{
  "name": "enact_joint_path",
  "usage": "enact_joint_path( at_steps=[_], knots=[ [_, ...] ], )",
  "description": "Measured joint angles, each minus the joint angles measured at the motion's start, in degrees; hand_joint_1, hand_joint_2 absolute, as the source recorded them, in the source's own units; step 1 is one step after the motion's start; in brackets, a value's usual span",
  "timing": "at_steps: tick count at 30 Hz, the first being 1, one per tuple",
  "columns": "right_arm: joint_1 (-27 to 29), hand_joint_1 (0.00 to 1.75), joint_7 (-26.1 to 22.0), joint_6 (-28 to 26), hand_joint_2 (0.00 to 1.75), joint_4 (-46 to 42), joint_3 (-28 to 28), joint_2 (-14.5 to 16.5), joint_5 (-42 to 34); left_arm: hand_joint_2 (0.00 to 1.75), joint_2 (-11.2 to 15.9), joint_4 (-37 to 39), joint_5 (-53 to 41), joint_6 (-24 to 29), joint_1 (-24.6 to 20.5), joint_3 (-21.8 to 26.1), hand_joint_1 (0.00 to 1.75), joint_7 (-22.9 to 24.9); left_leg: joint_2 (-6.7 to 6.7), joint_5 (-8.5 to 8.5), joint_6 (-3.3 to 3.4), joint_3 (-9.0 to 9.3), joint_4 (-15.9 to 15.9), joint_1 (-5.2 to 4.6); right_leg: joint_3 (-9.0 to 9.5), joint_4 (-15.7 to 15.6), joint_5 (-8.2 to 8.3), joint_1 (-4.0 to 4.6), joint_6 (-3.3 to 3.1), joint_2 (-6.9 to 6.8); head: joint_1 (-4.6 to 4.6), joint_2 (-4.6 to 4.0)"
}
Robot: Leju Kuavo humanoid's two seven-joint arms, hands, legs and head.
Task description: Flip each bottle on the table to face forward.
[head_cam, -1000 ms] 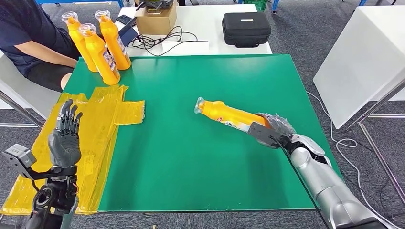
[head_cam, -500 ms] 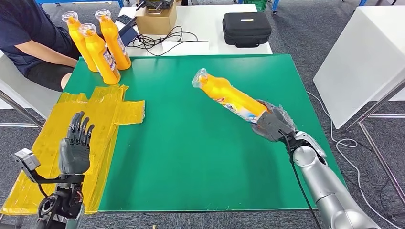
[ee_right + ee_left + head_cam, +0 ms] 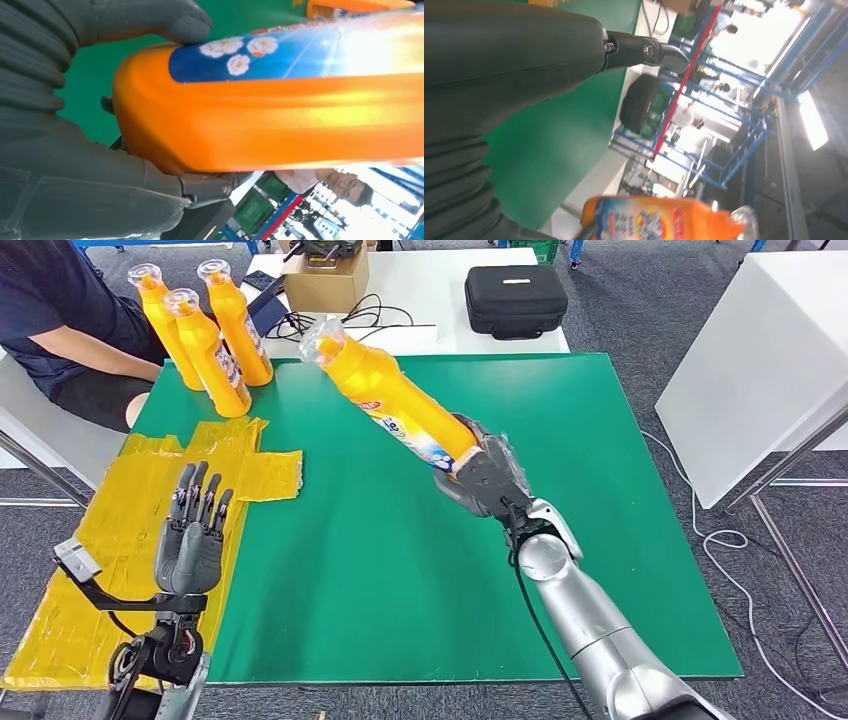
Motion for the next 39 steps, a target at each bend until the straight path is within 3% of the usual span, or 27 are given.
enact_joint_path(
  at_steps=[7, 16, 27, 32, 39],
  knots=[
    [0.1, 1.75, 0.93, -2.72, 1.75, 5.43, 4.6, 8.21, 1.04, 1.75, -1.59, -0.21, 1.36, 1.39, -3.53, -4.66, 0.0, 1.15, -0.02, 0.0, 0.0, -0.02, 0.01, -0.02, -0.03, -0.02, 0.0, -0.02, 0.0, -0.01, -0.01, 0.0],
    [-0.3, 1.75, 1.67, -2.23, 1.75, 12.17, 8.22, 12.72, -0.95, 1.75, -2.23, 0.39, 2.1, 2.08, -5.47, -7.02, 0.0, 1.2, 0.0, 0.0, 0.0, -0.03, 0.01, -0.02, -0.04, -0.01, 0.0, -0.02, 0.0, 0.0, 0.0, 0.0],
    [-1.45, 1.75, 5.57, -4.11, 1.75, 16.43, 23.48, 14.22, -13.54, 1.75, -2.68, -2.71, 2.8, 4.21, -3.42, -7.54, 0.0, 1.78, 0.02, 0.0, 0.0, -0.05, 0.0, -0.01, -0.05, -0.01, 0.0, -0.02, 0.0, 0.0, 0.01, 0.0],
    [-1.4, 1.75, 7.55, -6.27, 1.75, 17.04, 32.06, 14.23, -14.52, 1.75, -2.89, -3.31, 2.68, 4.07, -1.63, -7.12, 0.0, 1.56, 0.03, -0.01, 0.0, -0.05, 0.0, -0.02, -0.08, -0.02, 0.0, -0.02, 0.0, 0.0, 0.01, 0.0],
    [-1.59, 1.75, 9.39, -7.57, 1.75, 17.16, 38.11, 14.22, -12.76, 1.75, -2.89, -3.71, 2.48, 4.29, -0.04, -6.23, 0.0, 1.33, 0.05, 0.0, 0.0, -0.04, 0.0, -0.01, -0.08, -0.02, 0.0, -0.02, 0.0, 0.01, 0.0, 0.0]
  ],
)
